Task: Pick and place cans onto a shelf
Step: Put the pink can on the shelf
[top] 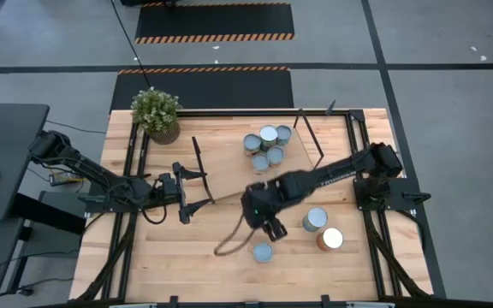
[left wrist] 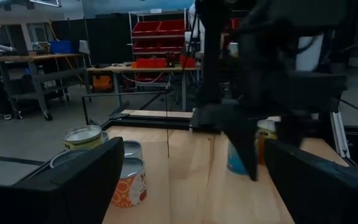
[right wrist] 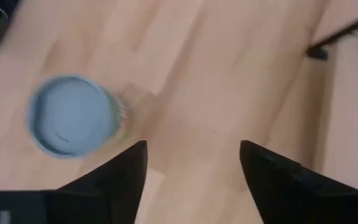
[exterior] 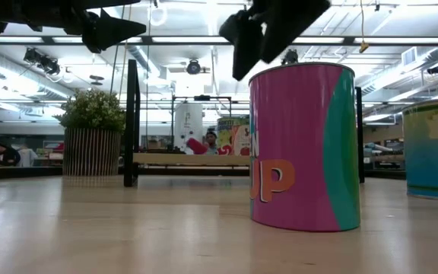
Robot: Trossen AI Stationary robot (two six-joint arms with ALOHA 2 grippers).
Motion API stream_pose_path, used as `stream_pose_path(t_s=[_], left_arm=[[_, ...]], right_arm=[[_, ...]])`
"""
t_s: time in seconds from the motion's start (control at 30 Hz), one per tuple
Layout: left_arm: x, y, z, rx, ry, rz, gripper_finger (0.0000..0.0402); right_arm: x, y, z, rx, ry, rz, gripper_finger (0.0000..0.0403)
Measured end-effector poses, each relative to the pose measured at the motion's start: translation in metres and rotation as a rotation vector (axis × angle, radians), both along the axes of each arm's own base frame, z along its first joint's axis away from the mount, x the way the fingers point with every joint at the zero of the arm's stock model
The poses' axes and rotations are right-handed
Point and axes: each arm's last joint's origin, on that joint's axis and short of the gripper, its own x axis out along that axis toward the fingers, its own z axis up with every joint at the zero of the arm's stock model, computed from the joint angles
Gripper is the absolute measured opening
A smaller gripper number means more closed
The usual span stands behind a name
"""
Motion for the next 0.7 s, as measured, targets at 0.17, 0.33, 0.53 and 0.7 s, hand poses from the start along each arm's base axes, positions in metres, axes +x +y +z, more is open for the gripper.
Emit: stream_pose_path(t_s=[0.17, 0.33, 0.53, 0.7], left_arm=[[0.000, 0.000, 0.000, 0.001, 0.001, -0.001, 0.0389], [0.000, 0.000, 0.000, 0.009, 0.002, -0.001, 0.0389], [0.000, 0.000, 0.000, 0.012, 0.002, -0.001, 0.0389], [0.000, 0.000, 0.000, 0.007, 0.001, -0.002, 0.0389]], right_arm=[[-0.004, 0.022, 0.000, 0.018, -0.024, 0.004, 0.0306], [-0.012, 0.045, 0.000, 0.000, -0.025, 0.080, 0.0345], [-0.031, 0.052, -0.009, -0.101, 0.111, 0.088, 0.0356], [-0.039, 0.050, -0.037, -0.104, 0.165, 0.029, 0.0353]])
